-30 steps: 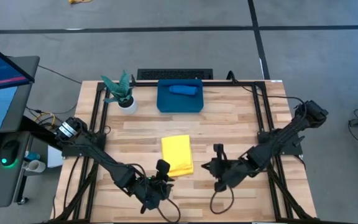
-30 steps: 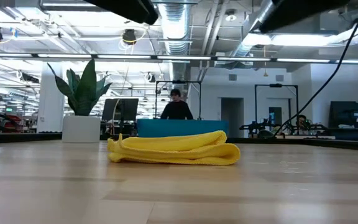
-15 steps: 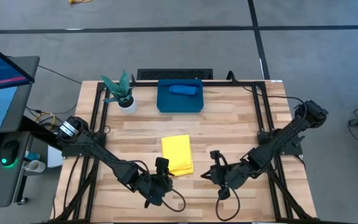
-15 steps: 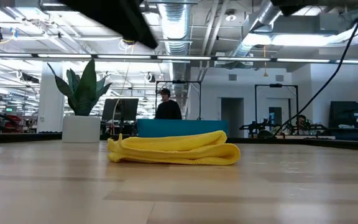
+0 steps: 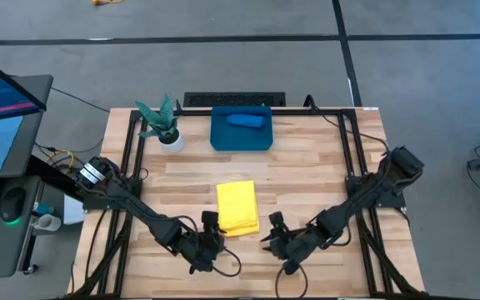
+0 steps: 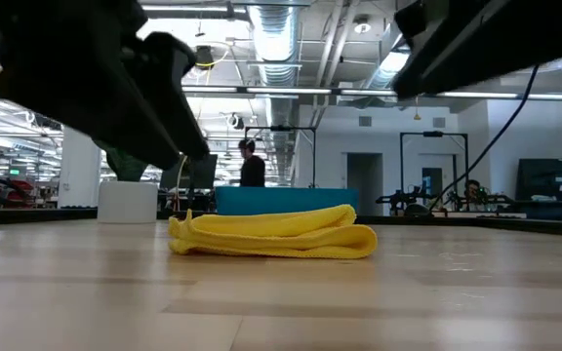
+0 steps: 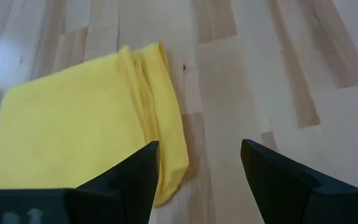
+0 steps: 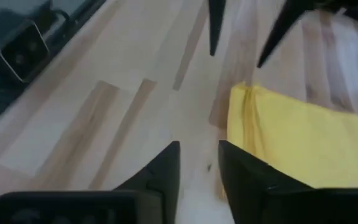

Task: Roll microfiber towels into tight, uniform cylinder then place into a basket
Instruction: Roll the yellow microfiber towel

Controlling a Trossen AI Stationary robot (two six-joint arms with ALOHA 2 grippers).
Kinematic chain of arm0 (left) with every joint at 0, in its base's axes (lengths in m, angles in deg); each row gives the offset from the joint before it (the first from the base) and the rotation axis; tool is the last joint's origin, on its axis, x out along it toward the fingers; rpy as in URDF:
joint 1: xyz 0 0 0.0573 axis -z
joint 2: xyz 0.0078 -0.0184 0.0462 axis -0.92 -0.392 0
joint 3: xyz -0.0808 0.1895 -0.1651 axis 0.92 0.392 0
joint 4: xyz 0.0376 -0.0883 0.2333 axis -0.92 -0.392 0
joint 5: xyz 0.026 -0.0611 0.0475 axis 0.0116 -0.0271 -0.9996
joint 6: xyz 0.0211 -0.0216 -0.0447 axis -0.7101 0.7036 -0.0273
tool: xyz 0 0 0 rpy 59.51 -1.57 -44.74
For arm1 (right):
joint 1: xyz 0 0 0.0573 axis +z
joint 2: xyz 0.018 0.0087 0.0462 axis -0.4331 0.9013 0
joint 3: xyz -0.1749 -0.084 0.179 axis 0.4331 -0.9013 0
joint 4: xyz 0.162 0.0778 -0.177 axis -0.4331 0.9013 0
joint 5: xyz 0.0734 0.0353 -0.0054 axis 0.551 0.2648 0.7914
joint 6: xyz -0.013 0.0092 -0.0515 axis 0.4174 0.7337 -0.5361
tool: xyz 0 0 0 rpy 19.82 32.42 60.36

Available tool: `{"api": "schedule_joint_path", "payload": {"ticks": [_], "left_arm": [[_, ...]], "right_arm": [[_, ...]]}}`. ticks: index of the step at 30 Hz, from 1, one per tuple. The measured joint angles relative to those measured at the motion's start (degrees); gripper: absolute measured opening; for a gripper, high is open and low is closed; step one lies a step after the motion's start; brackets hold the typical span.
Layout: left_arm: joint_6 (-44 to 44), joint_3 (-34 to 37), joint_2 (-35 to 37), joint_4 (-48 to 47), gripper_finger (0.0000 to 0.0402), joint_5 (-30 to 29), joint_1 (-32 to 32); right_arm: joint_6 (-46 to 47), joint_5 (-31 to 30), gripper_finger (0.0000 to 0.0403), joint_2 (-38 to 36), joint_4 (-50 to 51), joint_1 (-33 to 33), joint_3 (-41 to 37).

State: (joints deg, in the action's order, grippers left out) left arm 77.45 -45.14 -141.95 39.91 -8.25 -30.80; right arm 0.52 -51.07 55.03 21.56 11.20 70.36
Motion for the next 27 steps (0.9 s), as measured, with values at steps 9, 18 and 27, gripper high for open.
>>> {"api": "schedule_joint_path", "payload": {"ticks": [9,18,27], "left_arm": [[-0.13,5.08,-0.02,4.42,0.022,-1.74,-0.19],[-4.99,4.98,-5.4,6.96,0.022,-3.39,-1.31],[-3.9,4.86,-6.62,7.85,0.0219,-5.99,-1.88]], "right_arm": [[-1.97,-0.22,0.0231,5.52,-3.43,-3.84,0.0],[-7.98,-0.2,0.0249,12.7,-5.05,-7.08,0.98],[-7.51,-0.64,0.0249,13.18,-2.49,-8.49,2.38]]}}
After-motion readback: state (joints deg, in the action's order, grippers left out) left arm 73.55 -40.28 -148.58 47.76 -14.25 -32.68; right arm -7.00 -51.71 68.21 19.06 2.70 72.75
